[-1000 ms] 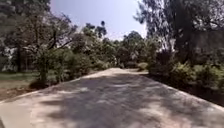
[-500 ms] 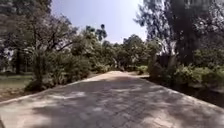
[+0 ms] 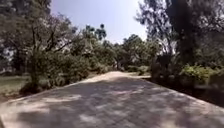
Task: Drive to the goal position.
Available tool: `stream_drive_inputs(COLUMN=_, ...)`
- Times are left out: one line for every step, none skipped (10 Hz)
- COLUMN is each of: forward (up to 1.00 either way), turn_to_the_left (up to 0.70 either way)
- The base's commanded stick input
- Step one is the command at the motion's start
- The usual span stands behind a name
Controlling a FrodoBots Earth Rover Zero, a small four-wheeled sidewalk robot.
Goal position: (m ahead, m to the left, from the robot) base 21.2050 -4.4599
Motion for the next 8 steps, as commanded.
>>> stream_drive_inputs(forward=0.5, turn_to_the_left=-0.5)
stream_drive_inputs(forward=0.5, turn_to_the_left=-0.5)
stream_drive_inputs(forward=0.5, turn_to_the_left=-0.36)
stream_drive_inputs(forward=0.5, turn_to_the_left=-0.26)
stream_drive_inputs(forward=0.5, turn_to_the_left=-0.17)
stream_drive_inputs(forward=0.5, turn_to_the_left=-0.08)
stream_drive_inputs(forward=0.5, turn_to_the_left=0.0)
stream_drive_inputs(forward=0.5, turn_to_the_left=0.0)
